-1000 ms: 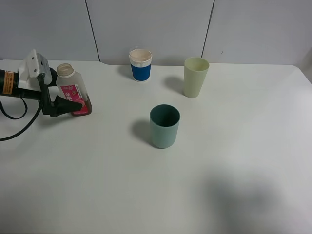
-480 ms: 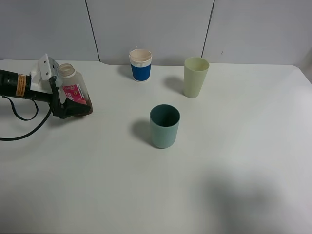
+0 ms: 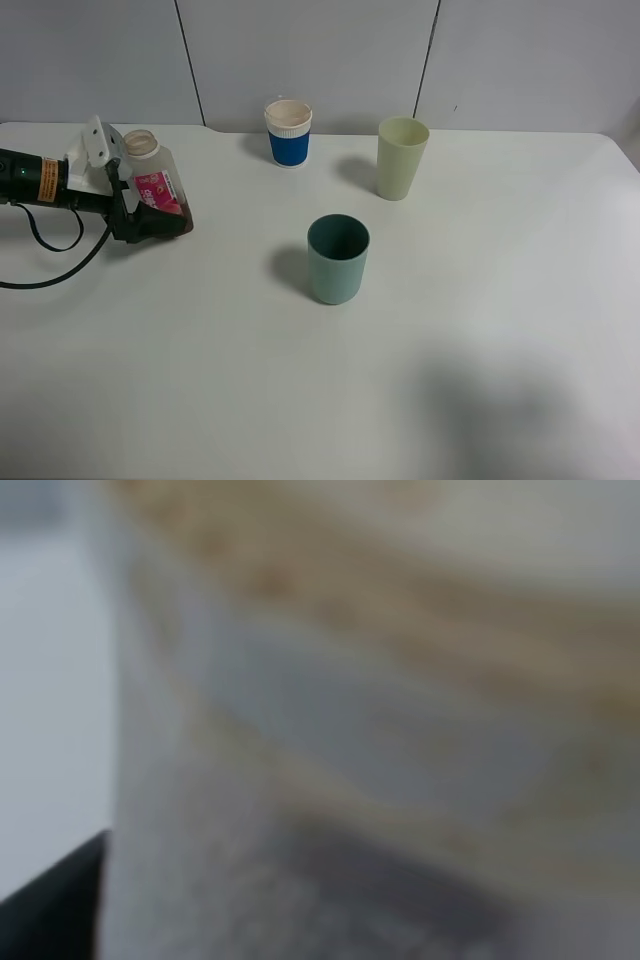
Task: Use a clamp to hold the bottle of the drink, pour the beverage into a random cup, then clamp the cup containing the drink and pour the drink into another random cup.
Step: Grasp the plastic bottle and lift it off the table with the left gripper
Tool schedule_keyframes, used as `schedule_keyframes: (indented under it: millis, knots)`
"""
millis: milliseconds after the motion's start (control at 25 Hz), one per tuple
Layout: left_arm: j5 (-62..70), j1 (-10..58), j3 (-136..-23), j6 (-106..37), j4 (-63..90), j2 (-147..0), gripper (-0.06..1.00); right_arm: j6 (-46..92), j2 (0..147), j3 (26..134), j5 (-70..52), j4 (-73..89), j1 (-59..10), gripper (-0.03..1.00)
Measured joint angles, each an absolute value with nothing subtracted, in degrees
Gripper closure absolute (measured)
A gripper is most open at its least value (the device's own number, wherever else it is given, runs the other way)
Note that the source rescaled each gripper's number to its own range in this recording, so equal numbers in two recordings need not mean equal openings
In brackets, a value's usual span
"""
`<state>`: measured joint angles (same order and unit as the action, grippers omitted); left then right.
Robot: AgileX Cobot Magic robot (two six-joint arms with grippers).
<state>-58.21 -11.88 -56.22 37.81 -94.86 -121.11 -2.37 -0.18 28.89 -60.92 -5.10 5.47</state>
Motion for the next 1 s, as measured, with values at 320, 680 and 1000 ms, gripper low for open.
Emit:
schedule_keyframes:
  millis: [320, 680, 1000]
  knots:
    - [-57.94, -11.88, -56.22, 37.43, -94.4, -121.29, 0.93, -2.37, -0.18, 28.89, -60.92, -5.1, 5.47, 0.21]
    - [-57.95, -11.88, -56.22, 38.54, -94.34, -120.81, 0.92, -2.37, -0.18, 28.89, -60.92, -5.1, 5.47, 0.21]
    - [-54.68, -11.88, -53.75, 51.85, -87.65, -110.56, 0.92, -2.37, -0.18, 28.89, -60.92, -5.1, 5.47, 0.21]
